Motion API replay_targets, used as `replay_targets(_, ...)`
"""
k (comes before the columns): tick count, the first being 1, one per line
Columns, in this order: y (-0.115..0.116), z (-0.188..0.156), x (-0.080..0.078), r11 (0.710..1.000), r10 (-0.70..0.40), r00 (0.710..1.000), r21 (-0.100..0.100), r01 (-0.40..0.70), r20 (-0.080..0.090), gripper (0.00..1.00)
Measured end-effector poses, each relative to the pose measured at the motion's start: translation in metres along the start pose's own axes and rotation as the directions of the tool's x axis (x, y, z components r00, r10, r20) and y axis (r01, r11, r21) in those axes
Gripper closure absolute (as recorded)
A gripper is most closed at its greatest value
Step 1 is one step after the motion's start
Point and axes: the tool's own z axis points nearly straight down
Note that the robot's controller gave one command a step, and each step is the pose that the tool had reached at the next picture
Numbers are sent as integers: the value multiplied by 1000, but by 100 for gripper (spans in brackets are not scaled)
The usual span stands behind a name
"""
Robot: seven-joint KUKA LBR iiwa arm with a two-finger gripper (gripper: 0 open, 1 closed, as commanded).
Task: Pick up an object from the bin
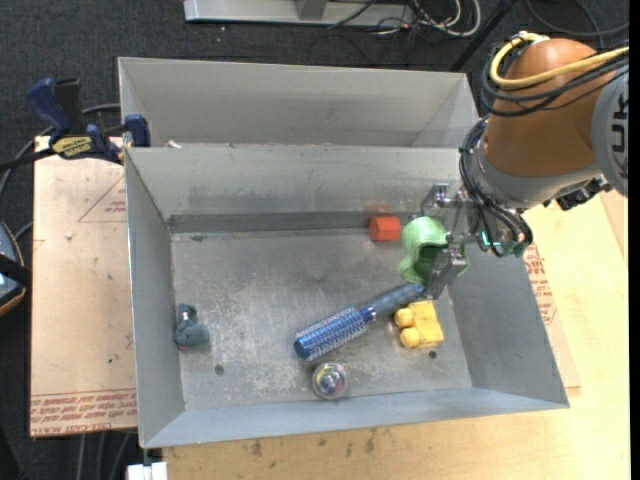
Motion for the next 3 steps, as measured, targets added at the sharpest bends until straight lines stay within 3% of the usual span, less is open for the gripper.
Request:
replay_targets(1,4,149,-64,958,-287,958,-5,287,-16,0)
replay_targets(2,3,148,-65,958,-286,958,-1,286,-4,100)
replay_targets(3,4,100,-68,961,-275,961,1,275,7,100)
